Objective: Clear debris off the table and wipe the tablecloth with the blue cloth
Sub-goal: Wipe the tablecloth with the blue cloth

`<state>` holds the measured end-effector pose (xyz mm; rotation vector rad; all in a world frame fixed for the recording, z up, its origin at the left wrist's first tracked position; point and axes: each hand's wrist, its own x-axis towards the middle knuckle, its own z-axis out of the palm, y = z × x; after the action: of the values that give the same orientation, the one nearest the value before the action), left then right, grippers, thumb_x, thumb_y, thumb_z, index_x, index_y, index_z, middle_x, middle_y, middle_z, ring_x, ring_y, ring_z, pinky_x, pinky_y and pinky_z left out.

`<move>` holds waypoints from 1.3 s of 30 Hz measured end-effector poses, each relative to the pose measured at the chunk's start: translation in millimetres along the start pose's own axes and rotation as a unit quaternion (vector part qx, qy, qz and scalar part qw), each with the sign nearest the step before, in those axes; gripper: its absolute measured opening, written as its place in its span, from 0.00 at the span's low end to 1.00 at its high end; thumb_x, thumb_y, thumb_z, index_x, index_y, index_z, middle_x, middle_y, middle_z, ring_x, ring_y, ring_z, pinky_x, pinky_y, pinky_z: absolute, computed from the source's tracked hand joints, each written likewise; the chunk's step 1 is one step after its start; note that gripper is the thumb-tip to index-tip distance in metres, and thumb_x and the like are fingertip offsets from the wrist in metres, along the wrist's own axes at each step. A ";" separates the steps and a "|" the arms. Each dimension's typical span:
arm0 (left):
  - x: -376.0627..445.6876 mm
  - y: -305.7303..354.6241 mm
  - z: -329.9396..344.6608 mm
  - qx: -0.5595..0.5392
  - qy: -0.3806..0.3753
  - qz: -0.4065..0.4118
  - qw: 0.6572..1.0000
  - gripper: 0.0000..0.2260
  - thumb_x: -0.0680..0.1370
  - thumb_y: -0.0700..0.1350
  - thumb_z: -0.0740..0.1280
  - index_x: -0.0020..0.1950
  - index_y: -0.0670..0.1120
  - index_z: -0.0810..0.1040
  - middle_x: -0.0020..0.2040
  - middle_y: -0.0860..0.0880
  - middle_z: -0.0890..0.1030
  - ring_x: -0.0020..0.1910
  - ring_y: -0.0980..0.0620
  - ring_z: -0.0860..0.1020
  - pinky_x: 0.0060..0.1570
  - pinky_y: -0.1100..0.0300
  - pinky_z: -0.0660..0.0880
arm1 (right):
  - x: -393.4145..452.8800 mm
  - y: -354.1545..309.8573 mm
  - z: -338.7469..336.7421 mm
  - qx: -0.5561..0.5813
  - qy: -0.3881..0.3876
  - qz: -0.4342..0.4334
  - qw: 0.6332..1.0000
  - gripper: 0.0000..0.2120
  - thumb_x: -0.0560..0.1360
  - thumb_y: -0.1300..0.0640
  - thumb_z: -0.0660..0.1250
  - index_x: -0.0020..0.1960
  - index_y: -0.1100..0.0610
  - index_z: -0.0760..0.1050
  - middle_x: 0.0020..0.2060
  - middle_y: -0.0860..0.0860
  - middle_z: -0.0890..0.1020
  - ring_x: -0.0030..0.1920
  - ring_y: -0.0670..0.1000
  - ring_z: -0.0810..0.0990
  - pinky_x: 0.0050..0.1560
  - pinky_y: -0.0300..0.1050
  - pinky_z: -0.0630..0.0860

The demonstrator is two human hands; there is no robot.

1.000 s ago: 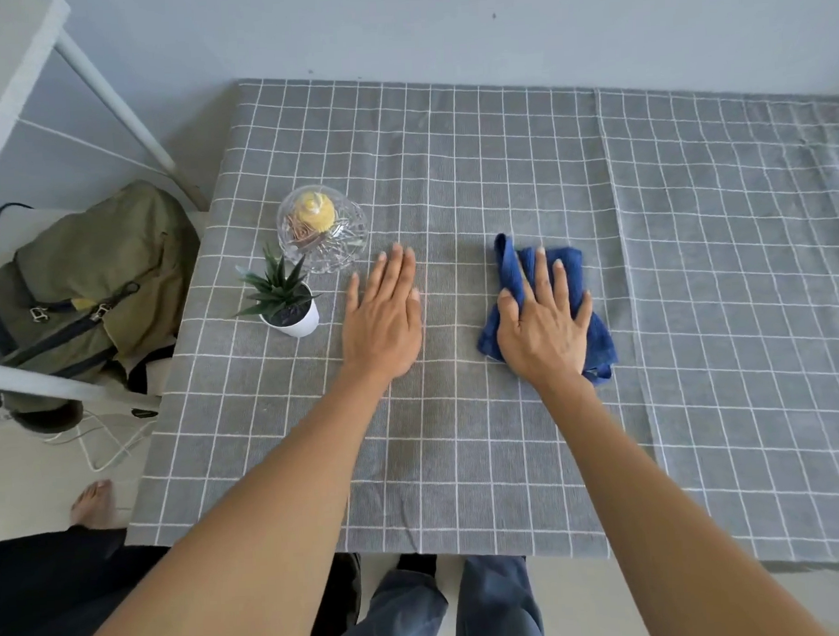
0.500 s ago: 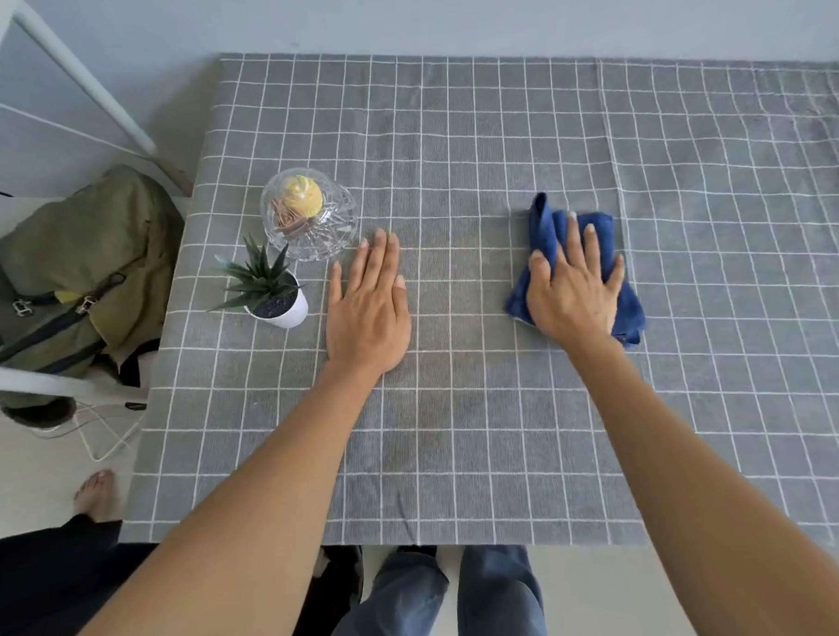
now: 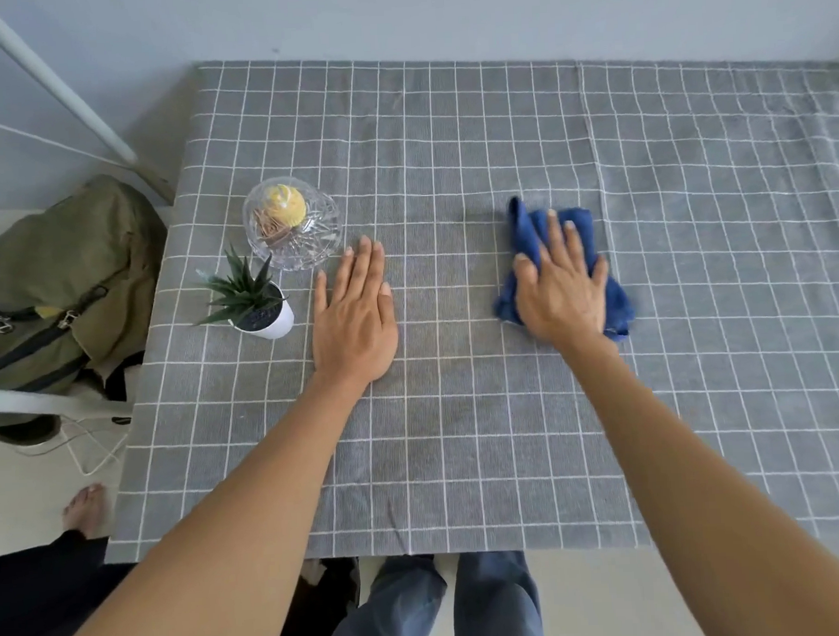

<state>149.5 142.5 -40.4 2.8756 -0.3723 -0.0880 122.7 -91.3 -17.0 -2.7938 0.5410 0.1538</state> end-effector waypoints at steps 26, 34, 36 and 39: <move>-1.4 -1.5 -2.6 0.015 -0.032 0.010 0.999 0.24 0.83 0.49 0.42 0.78 0.48 0.40 0.78 0.51 0.41 0.77 0.53 0.41 0.74 0.47 0.37 | -93.5 11.5 7.1 0.036 0.004 0.084 0.996 0.27 0.80 0.47 0.47 0.77 0.47 0.44 0.78 0.47 0.44 0.77 0.49 0.41 0.74 0.61 0.39; -63.1 -9.6 -3.0 -0.012 -0.025 0.015 1.000 0.25 0.81 0.52 0.38 0.78 0.49 0.43 0.78 0.53 0.42 0.77 0.56 0.41 0.74 0.50 0.38 | -132.4 -43.8 34.6 0.021 -0.038 -0.059 0.997 0.28 0.78 0.42 0.42 0.77 0.42 0.42 0.77 0.47 0.43 0.76 0.48 0.39 0.73 0.59 0.37; -80.2 -13.5 -2.4 -0.015 -0.037 0.015 0.999 0.25 0.81 0.53 0.37 0.78 0.50 0.43 0.78 0.53 0.42 0.77 0.55 0.40 0.75 0.50 0.39 | -132.8 -39.7 32.8 0.025 -0.039 -0.064 0.997 0.29 0.76 0.39 0.41 0.77 0.42 0.43 0.77 0.47 0.44 0.77 0.49 0.40 0.73 0.58 0.37; -99.5 -13.8 -4.2 -0.013 -0.052 0.009 0.999 0.26 0.80 0.54 0.36 0.78 0.50 0.42 0.78 0.53 0.42 0.76 0.55 0.40 0.75 0.48 0.40 | -132.9 -27.2 25.0 0.018 -0.056 -0.094 0.994 0.30 0.77 0.36 0.42 0.77 0.41 0.41 0.77 0.47 0.43 0.77 0.49 0.40 0.73 0.57 0.38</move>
<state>57.1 182.1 -36.8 2.8483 -0.4140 -0.2387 9.1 -13.3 -12.6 -2.7612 0.2503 0.2566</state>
